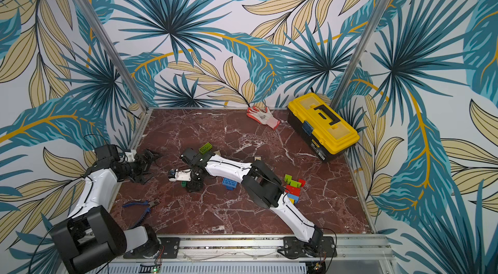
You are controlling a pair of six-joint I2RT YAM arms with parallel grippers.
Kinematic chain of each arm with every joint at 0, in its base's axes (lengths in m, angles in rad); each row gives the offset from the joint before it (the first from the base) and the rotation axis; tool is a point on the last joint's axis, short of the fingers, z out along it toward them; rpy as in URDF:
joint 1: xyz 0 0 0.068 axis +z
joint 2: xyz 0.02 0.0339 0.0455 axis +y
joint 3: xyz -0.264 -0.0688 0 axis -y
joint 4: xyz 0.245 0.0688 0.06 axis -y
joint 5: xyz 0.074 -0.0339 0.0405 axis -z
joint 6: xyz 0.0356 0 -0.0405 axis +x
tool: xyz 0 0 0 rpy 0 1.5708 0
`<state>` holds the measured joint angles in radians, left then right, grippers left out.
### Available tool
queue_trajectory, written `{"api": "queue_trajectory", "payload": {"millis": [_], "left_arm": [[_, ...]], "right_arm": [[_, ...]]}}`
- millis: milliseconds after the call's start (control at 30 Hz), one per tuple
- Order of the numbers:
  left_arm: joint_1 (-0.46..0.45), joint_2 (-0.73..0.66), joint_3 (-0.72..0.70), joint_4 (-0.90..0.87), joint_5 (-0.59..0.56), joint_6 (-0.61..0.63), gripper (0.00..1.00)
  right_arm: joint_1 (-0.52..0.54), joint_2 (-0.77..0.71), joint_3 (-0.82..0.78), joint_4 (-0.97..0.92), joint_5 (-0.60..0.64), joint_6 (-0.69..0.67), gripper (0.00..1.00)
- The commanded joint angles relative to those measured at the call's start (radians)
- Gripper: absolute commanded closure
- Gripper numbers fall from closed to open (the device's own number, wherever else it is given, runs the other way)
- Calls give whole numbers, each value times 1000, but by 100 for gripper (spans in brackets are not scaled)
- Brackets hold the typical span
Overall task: Assemble a carrot with lego
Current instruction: Pick up the lego brick from the center of the board.
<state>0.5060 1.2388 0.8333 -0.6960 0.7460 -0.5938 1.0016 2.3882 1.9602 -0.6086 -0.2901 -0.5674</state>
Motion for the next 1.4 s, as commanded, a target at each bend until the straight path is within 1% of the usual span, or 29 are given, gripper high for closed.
{"api": "queue_trajectory", "payload": {"millis": [0,67,133,333,567,1100,1200,1233,1300,1367], "left_arm": [[16,-10,-5,12,14,16,1],[16,-10,-5,13,15,17,1],[15,-8,-4,13,16,17,1],[16,-9,-7,17,15,16,1],[15,-6,-5,19,16,16,1],[17,1,-3,18,16,17,1],[17,1,-3,18,18,17,1],[17,1,-4,18,18,17,1],[19,1,-3,18,16,17,1],[19,1,-3,20,18,17,1]], "right_arm": [[3,-13,-77,40,32,31,42],[4,-83,-181,145,20,33,40],[3,-169,-307,292,9,39,36],[5,-264,-399,372,3,63,35],[3,-236,-394,372,43,72,35],[-8,-109,-297,284,71,81,34],[-9,-90,-279,249,81,76,39],[-9,-90,-278,243,84,77,42],[-9,-95,-287,237,86,82,52],[-9,-111,-305,240,88,88,56]]}}
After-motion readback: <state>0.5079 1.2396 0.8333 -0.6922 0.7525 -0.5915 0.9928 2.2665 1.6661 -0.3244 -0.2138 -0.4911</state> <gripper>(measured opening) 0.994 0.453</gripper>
